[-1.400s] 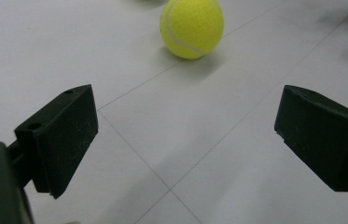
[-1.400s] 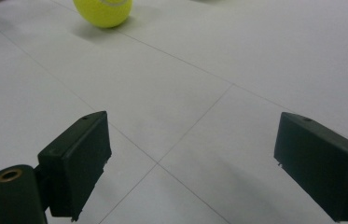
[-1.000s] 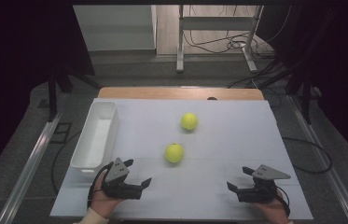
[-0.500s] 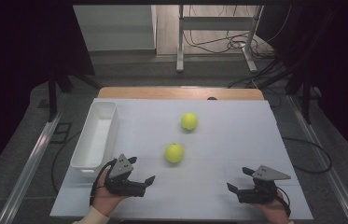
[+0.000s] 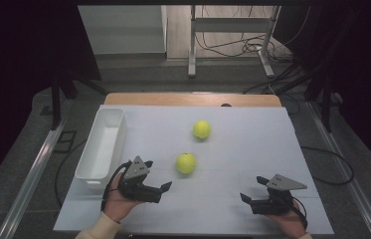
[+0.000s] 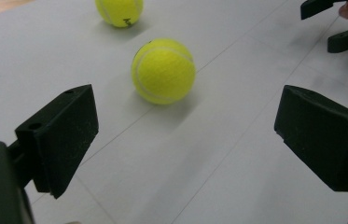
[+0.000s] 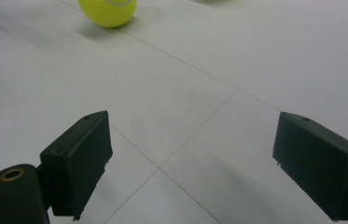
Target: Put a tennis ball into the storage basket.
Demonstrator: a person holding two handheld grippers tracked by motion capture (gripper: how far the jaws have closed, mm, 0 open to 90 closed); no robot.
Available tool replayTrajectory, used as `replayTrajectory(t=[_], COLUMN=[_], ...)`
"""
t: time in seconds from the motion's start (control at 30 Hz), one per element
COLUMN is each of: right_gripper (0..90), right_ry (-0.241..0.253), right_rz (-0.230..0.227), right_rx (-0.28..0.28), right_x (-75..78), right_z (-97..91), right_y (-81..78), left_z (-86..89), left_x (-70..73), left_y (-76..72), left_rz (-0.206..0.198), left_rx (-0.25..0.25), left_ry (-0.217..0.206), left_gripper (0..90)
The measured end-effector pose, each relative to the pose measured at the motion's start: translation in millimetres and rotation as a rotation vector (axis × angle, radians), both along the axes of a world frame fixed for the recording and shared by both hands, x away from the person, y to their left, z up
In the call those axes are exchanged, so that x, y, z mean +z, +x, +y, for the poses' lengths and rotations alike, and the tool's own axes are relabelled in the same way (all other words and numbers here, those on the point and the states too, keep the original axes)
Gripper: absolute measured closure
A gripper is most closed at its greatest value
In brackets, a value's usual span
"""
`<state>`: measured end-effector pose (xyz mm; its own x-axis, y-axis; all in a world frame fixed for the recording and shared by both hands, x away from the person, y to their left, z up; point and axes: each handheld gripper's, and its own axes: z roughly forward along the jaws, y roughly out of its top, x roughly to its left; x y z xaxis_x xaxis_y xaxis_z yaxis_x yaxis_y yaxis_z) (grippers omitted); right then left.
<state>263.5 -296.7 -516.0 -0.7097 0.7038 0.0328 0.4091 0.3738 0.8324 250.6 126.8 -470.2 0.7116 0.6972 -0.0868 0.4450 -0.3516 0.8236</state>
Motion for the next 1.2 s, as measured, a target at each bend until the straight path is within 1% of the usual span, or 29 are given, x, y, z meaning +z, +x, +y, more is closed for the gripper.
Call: replayTrajectory(t=[0.07,0.13,0.17,0.3,0.57,0.7,0.73,0.9,1.13,1.2], right_gripper=[12.0,11.9,11.9,11.9,11.9,12.0,12.0,12.0,12.1,12.1], right_ry=[-0.001,-0.002,-0.005,-0.02,-0.016,-0.012,-0.002,-0.006,-0.009,-0.01], right_rz=[0.0,-0.001,0.0,-0.001,0.001,0.002,0.005,0.006,0.006,0.006], right_rx=[-0.001,-0.001,0.002,0.008,0.0,0.0,-0.001,-0.002,-0.006,-0.007], right_x=[0.3,0.6,-0.1,-1.2,-1.5,-1.5,-1.1,-1.3,-1.3,-1.4], right_z=[0.4,1.1,1.7,2.8,1.7,2.1,2.1,2.4,1.6,1.7], right_y=[0.0,0.4,1.1,1.4,2.1,1.8,1.4,1.4,1.8,1.8], left_z=[-3.3,-5.5,-6.2,-6.6,-11.3,-16.3,-18.5,-22.5,-30.6,-33.6], left_x=[0.9,2.0,3.2,4.5,8.0,8.2,8.0,7.0,3.8,1.8], left_y=[2.7,6.0,9.7,13.9,24.4,30.1,32.4,37.1,47.3,50.7], left_rz=[0.007,0.013,0.021,0.03,0.052,0.063,0.068,0.073,0.097,0.103], left_rx=[-0.011,-0.019,-0.025,-0.026,-0.038,-0.05,-0.054,-0.054,-0.06,-0.06], left_ry=[-0.006,0.0,-0.01,-0.018,-0.029,-0.027,-0.024,-0.007,0.005,0.017], left_gripper=[6.8,6.7,6.8,6.8,6.7,6.7,6.7,6.5,6.4,6.3])
